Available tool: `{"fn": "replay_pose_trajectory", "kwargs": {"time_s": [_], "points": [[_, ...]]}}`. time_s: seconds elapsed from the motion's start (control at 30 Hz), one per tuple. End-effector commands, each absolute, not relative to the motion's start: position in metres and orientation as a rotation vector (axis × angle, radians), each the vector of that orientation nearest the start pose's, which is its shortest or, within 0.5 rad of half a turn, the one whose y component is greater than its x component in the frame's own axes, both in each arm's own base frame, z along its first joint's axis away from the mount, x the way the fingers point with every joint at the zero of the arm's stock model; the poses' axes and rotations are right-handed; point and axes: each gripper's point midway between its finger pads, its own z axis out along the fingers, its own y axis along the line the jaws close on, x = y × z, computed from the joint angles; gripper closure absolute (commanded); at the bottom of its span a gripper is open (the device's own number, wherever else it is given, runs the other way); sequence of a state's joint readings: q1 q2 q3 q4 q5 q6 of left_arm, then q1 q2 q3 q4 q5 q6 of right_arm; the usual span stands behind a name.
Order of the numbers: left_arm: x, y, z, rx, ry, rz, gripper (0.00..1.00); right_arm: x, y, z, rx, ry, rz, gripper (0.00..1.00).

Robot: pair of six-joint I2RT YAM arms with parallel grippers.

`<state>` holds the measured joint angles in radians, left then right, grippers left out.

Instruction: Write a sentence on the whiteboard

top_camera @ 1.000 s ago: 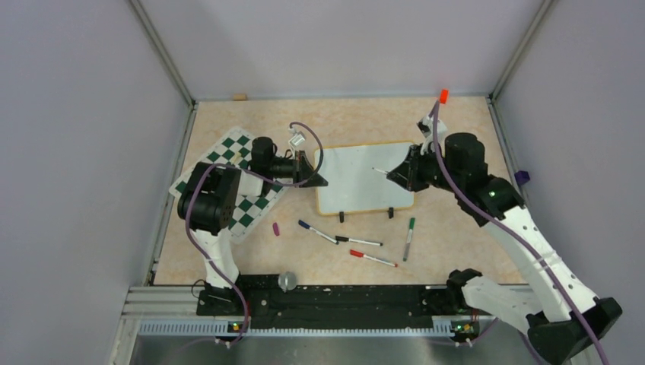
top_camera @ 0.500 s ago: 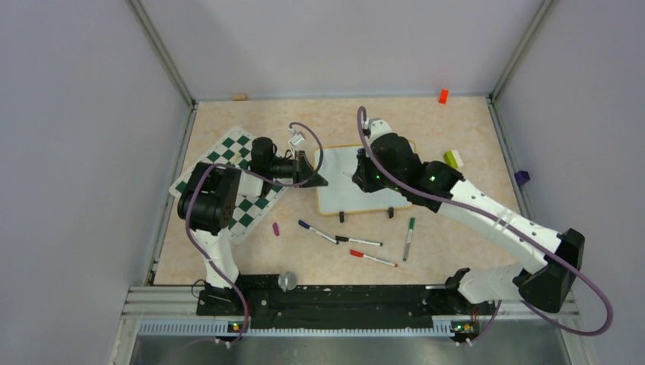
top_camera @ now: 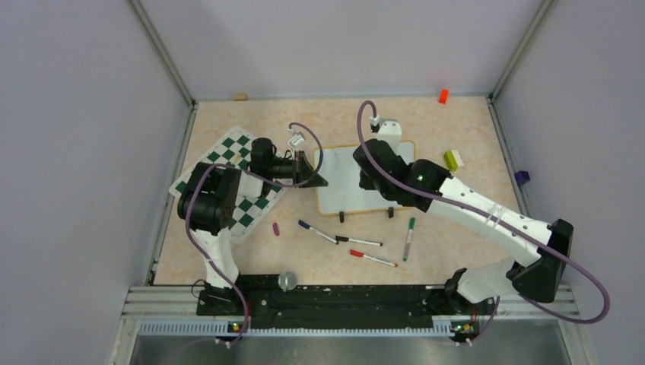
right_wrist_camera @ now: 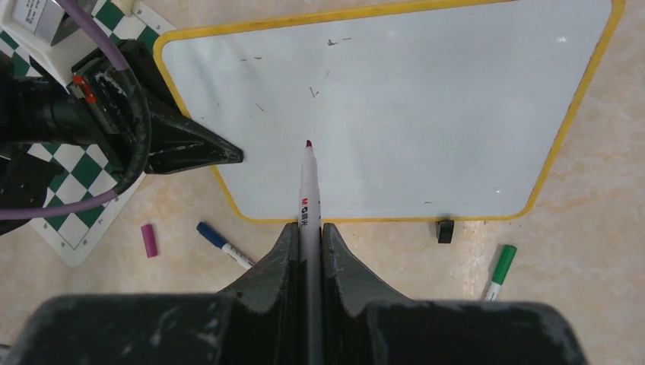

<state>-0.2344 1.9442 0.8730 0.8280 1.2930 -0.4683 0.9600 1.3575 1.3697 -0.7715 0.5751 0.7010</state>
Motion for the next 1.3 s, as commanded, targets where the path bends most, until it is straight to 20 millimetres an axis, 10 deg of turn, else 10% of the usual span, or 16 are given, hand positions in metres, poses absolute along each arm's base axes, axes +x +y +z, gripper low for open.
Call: {"fn": "replay_pose_trajectory", "kwargs": {"time_s": [0.0, 0.23, 0.4, 0.6, 1.27], "points": [[0.326, -0.255, 0.129, 0.842, 1.693, -1.607, 1.0, 0.26, 0.234, 0.266, 0.129, 2.138, 0.294, 1.0], [0.326, -0.255, 0.129, 0.839, 1.693, -1.608, 1.0, 0.249, 0.24, 0.253, 0.012, 2.275, 0.569, 1.0], [0.326, -0.255, 0.129, 0.837, 1.693, -1.608, 1.0, 0.251, 0.227, 0.265, -0.21, 2.229, 0.485, 1.0], [0.326, -0.255, 0.129, 0.837, 1.693, -1.608, 1.0, 0.253, 0.184, 0.25, 0.0, 2.204, 0.315, 1.0], [0.331, -0.252, 0.127, 0.799, 1.716, -1.584, 1.0, 0.256, 0.188, 0.248, -0.064, 2.206, 0.135, 1.0]]}}
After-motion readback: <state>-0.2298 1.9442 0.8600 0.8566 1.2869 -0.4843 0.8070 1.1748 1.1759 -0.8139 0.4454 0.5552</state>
